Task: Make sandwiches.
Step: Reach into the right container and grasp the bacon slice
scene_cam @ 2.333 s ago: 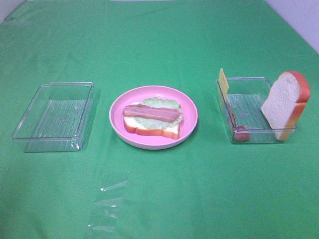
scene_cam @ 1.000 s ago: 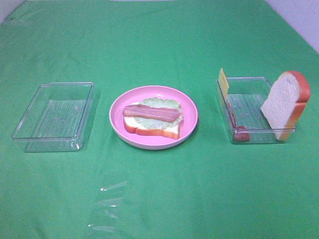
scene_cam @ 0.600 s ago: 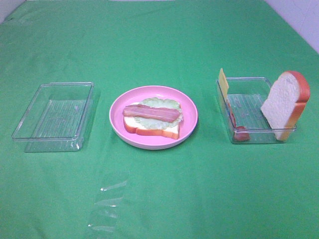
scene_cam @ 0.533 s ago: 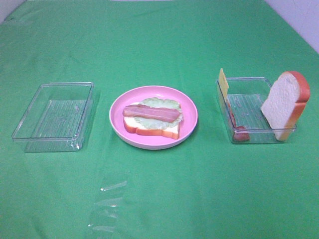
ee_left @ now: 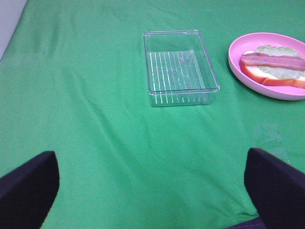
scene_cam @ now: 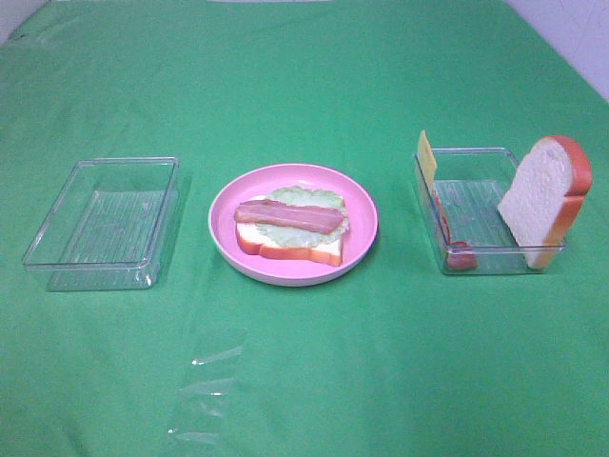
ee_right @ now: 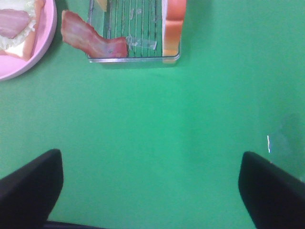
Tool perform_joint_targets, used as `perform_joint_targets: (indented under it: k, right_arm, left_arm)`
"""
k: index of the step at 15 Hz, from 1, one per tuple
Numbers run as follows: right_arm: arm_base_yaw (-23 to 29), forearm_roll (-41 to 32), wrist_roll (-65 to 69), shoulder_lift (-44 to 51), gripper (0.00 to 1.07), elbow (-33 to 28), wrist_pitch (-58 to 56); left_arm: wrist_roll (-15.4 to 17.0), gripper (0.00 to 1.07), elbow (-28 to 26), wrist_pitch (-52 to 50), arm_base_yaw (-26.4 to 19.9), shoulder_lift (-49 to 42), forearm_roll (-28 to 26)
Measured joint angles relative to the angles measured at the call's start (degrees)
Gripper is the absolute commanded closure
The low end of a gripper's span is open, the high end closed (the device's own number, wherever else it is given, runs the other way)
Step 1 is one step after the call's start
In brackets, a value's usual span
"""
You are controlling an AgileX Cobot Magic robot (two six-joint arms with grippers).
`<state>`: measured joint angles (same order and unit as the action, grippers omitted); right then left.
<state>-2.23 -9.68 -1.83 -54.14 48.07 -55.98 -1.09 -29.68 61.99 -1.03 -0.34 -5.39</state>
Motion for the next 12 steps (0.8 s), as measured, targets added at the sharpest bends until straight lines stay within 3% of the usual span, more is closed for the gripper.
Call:
perform_joint_targets:
  k: [2,4,8,12]
  right_arm:
    - [0.00,-0.69,0.00,-11.40,0.12,8.48,-2.01]
    - [3.21,-0.57,0.23,-20.57,0.12,15.81,-3.38]
    - [14.55,0.92,5.39,-32.26,0.12,22.86,-2.86]
    - [18.56,0.57,6.47,-40.68,0.12,27.50,-1.72]
  left_arm:
    - [0.00,0.09,0.00,0.00,0.00,0.00,0.00]
    - [0.00,0.09,0.00,0.00,0.00,0.00,0.00]
    - [0.00,0.09,0.00,0.00,0.00,0.00,0.00]
    - [0.00,0.09,0.00,0.00,0.00,0.00,0.00]
